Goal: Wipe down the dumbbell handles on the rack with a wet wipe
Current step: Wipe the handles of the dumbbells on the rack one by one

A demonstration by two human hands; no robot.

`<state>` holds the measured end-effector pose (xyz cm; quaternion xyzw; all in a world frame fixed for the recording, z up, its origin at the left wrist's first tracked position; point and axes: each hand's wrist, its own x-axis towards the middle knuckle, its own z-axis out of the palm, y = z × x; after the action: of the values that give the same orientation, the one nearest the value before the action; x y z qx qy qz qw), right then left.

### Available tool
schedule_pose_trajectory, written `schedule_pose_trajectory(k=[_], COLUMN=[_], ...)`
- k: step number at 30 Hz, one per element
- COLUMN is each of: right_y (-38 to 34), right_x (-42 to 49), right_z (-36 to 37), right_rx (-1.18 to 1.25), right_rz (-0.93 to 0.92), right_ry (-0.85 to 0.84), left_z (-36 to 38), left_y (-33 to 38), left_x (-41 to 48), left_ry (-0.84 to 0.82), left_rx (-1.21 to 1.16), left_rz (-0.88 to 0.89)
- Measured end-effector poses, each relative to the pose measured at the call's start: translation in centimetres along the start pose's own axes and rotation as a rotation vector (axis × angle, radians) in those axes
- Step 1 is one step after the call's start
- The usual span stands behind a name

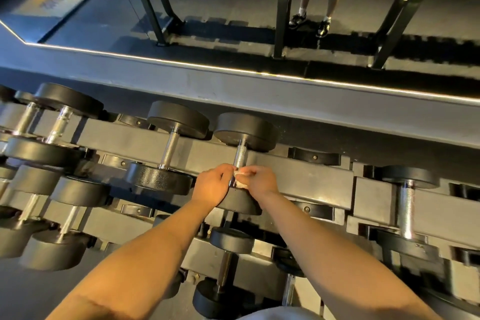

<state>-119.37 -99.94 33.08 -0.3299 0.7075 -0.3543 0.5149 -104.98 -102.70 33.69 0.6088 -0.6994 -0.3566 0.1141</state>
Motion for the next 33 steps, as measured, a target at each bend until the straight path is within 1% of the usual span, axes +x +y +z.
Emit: schedule_pose_trajectory(k=[2, 4, 6, 8, 11, 13, 15, 18, 19, 20, 24, 26, 28, 31, 33], right_y=[-0.1, 0.2, 1.2, 2.4, 4.8, 6.2, 7.5, 9.2, 9.8, 10.7, 13.8, 14.9, 15.5, 16.5, 17.2], right_x=[-1.8, -3.7, -5.5, -7.4, -9.1, -10.4, -11.9, -14.2, -14.8, -15.4, -17.7, -18.5, -19.6, -20.4, -20.0], right_z=[-1.0, -2.0, -2.9, -3.3, -3.0, -2.2, -0.9, 1.4, 2.4, 3.5, 7.7, 9.5, 11.0, 12.5, 13.4], right_rx=[-0.019, -0.020, 0.004, 0.031, 0.126, 0.211, 0.240, 0.258, 0.242, 0.227, 0.267, 0.332, 0.393, 0.460, 0.478], right_rz=[-0.109, -0.176, -0.207, -0.221, -0.158, -0.084, -0.035, 0.017, 0.036, 0.060, 0.152, 0.194, 0.258, 0.316, 0.332], right_ry=[0.058, 0.119, 0.139, 0.116, 0.109, 0.092, 0.091, 0.083, 0.102, 0.133, 0.206, 0.235, 0.249, 0.243, 0.248], left_z=[0.5, 1.4, 2.3, 3.2, 4.4, 4.7, 4.7, 4.8, 4.8, 5.0, 6.3, 6.5, 6.5, 6.5, 6.6], left_y=[0.8, 1.4, 1.9, 2.1, 1.9, 1.9, 1.2, -1.4, -2.7, -4.1, -9.2, -10.8, -12.0, -13.0, -13.7], left_x=[-1.4, -3.3, -5.5, -7.5, -9.7, -11.1, -12.8, -15.7, -16.5, -17.1, -19.0, -20.0, -21.0, -21.9, -22.0], left_ry=[0.028, 0.051, 0.054, 0.068, 0.079, 0.061, 0.040, -0.017, -0.044, -0.053, -0.093, -0.096, -0.096, -0.075, -0.073], left_rx=[-0.056, -0.077, -0.092, -0.170, -0.247, -0.256, -0.298, -0.463, -0.485, -0.474, -0.250, -0.235, -0.306, -0.491, -0.510], left_rz=[0.094, 0.183, 0.199, 0.181, 0.100, 0.091, 0.077, -0.047, -0.086, -0.108, -0.067, -0.084, -0.133, -0.206, -0.253])
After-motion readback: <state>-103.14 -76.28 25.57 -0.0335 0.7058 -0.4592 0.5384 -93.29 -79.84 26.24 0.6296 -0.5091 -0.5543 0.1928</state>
